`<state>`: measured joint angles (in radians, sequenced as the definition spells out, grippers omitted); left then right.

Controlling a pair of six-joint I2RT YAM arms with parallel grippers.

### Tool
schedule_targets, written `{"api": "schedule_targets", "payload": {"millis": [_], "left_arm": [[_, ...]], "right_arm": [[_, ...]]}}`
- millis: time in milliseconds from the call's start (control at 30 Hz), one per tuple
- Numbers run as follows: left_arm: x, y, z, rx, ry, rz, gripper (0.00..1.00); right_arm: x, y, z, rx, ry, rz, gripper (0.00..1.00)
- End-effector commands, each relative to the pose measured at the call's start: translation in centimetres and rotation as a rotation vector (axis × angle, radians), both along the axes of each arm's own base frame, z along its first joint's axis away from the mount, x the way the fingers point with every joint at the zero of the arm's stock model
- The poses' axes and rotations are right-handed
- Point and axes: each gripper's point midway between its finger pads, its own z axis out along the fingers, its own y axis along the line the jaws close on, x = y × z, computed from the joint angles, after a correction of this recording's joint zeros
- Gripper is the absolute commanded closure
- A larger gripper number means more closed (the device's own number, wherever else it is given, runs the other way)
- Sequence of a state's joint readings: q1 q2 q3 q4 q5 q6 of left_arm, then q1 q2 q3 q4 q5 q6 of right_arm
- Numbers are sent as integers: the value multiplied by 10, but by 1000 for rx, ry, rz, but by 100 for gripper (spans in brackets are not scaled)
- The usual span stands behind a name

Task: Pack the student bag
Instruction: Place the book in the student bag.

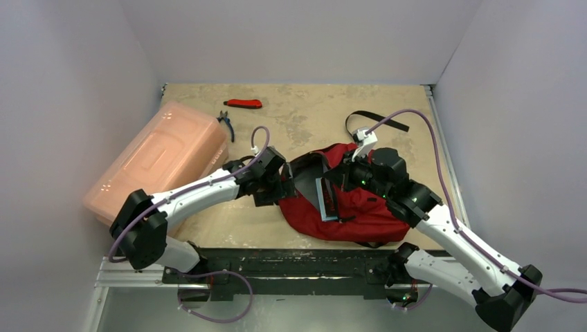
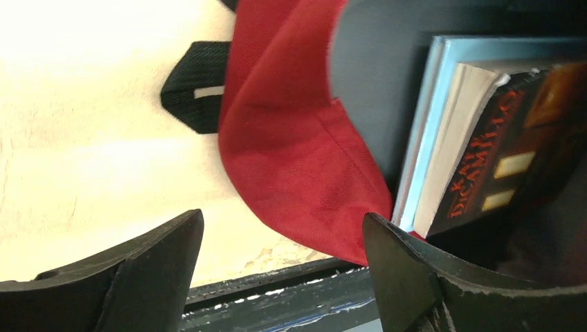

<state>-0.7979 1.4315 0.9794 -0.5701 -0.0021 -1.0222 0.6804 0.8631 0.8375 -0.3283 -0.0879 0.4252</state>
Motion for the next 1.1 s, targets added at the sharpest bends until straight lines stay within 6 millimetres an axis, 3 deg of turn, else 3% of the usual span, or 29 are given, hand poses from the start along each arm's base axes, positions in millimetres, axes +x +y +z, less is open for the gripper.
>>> {"api": "schedule_targets", "payload": {"millis": [0,267,400,500,600,700,867,1033,1067], "left_arm": [[8,1,2,11,53,177,16],[40,-1,12,202,122,385,15],[48,8,0,289,134,499,15],[43,23,-6,404,190,591,22],[45,18,-16,417,224,598,28],[49,13,-21,410,233,592,38],[49,12,-15,398,233,543,64],[48,-13,4,201,196,310,100],[47,-16,9,156,185,267,100]], "right_arm": [[8,5,30,36,-77,5,100],[6,6,26,41,-71,10,100],[6,6,25,40,-68,12,100],[6,6,25,40,-67,11,100],[5,7,24,42,-66,13,100],[5,7,24,40,-63,16,100],[5,5,22,34,-58,10,100],[11,-5,7,-33,-43,-44,100],[12,-6,4,-45,-39,-43,100]]}}
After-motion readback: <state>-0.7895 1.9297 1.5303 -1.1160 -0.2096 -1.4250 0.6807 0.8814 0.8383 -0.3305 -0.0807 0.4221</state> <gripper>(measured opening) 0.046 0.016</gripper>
